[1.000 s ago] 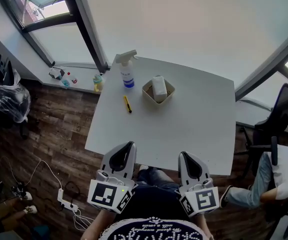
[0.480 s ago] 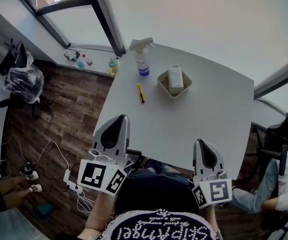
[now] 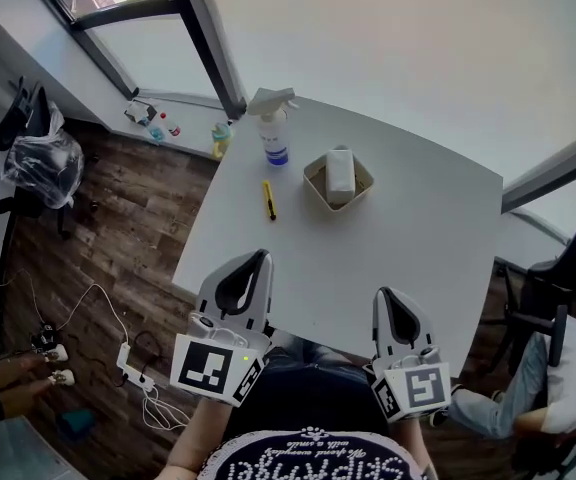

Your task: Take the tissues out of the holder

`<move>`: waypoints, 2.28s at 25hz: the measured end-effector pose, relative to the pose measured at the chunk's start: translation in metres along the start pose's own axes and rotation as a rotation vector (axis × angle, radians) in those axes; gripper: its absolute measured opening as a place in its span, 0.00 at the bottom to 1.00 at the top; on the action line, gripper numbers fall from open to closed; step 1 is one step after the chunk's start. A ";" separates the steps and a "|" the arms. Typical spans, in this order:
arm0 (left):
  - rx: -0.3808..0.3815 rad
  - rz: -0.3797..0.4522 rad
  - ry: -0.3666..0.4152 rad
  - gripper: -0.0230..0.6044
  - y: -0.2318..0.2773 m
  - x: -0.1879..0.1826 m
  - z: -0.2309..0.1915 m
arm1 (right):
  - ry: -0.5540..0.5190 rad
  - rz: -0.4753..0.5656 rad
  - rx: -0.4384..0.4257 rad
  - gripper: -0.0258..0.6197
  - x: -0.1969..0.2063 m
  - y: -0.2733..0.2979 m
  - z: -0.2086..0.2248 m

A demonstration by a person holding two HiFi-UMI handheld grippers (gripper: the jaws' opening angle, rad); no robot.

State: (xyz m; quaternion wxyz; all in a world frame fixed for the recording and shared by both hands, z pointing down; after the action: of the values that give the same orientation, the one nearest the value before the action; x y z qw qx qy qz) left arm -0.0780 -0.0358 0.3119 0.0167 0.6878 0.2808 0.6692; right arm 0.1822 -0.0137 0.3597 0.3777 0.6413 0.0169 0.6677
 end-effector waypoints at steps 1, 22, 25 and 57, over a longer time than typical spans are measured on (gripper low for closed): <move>0.024 -0.010 0.003 0.04 0.005 0.002 0.005 | 0.000 -0.001 0.004 0.05 0.000 0.001 0.001; 0.224 -0.072 0.005 0.04 0.029 0.006 -0.032 | 0.056 0.084 0.161 0.06 -0.007 0.007 -0.064; 0.245 -0.074 0.003 0.04 0.028 0.008 -0.037 | 0.030 0.099 0.170 0.06 -0.012 0.012 -0.073; 0.094 -0.064 -0.076 0.04 0.001 0.018 -0.056 | -0.021 -0.162 0.158 0.51 -0.044 0.181 0.019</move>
State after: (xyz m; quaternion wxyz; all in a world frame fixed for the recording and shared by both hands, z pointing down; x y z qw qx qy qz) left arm -0.1311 -0.0490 0.3345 0.0165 0.7032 0.3330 0.6279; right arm 0.1067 -0.1750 0.4178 0.3791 0.6725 0.1174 0.6247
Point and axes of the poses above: the fingertips, and each gripper's own axes: y forward along the fingers, z to its right, x out of its underside, the point moved 10 cm from there along -y, backward along the fingers, and after that the axes turned 11 degrees about -z, right-handed, at the moved point
